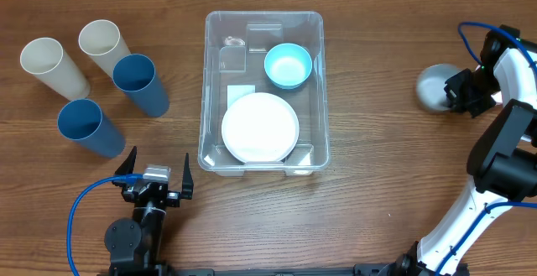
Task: Pack container
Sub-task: 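Move the right gripper to the grey bowl and grip its rim, then carry the grey bowl over and lower it onto the light-blue bowl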
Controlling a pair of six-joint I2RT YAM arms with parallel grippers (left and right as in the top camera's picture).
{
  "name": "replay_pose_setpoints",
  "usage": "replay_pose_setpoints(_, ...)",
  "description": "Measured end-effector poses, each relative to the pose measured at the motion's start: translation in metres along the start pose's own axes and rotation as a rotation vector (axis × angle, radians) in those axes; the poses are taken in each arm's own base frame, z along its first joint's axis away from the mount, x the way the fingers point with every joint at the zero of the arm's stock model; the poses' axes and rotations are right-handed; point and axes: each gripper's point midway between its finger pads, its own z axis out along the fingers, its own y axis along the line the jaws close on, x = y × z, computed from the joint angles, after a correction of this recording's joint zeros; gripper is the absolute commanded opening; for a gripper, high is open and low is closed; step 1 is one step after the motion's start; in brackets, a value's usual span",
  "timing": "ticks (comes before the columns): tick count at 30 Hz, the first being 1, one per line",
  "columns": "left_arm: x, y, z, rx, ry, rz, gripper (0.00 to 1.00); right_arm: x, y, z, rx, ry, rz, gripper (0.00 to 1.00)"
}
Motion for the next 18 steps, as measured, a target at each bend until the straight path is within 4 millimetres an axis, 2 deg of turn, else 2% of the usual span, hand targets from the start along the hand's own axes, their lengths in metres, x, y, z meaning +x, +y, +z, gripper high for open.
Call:
replay_pose_setpoints(7, 0.000, 0.000, 0.000, 0.000, 0.000, 0.000, 1.00, 0.006, 0.005, -0.002, 0.000, 0.005, -0.042, 0.04)
replay_pose_setpoints(9, 0.000, 0.000, 0.000, 0.000, 0.000, 0.000, 1.00, 0.011, 0.016, -0.008, -0.001, -0.001, -0.085, 0.04)
replay_pose_setpoints(11, 0.000, 0.000, 0.000, 0.000, 0.000, 0.000, 1.00, 0.018, 0.035, -0.019, -0.014, -0.019, -0.145, 0.04)
replay_pose_setpoints(13, 0.000, 0.000, 0.000, 0.000, 0.000, 0.000, 1.00, 0.035, 0.072, -0.045, -0.052, -0.061, -0.242, 0.04)
replay_pose_setpoints(15, 0.000, 0.000, 0.000, 0.000, 0.000, 0.000, 1.00, 0.050, 0.099, -0.076, -0.093, -0.101, -0.316, 0.04)
replay_pose_setpoints(16, 0.000, 0.000, 0.000, 0.000, 0.000, 0.000, 1.00, 0.059, 0.120, -0.107, -0.149, -0.155, -0.360, 0.04)
replay_pose_setpoints(18, 0.000, 0.000, 0.000, 0.000, 0.000, 0.000, 1.00, 0.074, 0.138, -0.148, -0.215, -0.213, -0.408, 0.04)
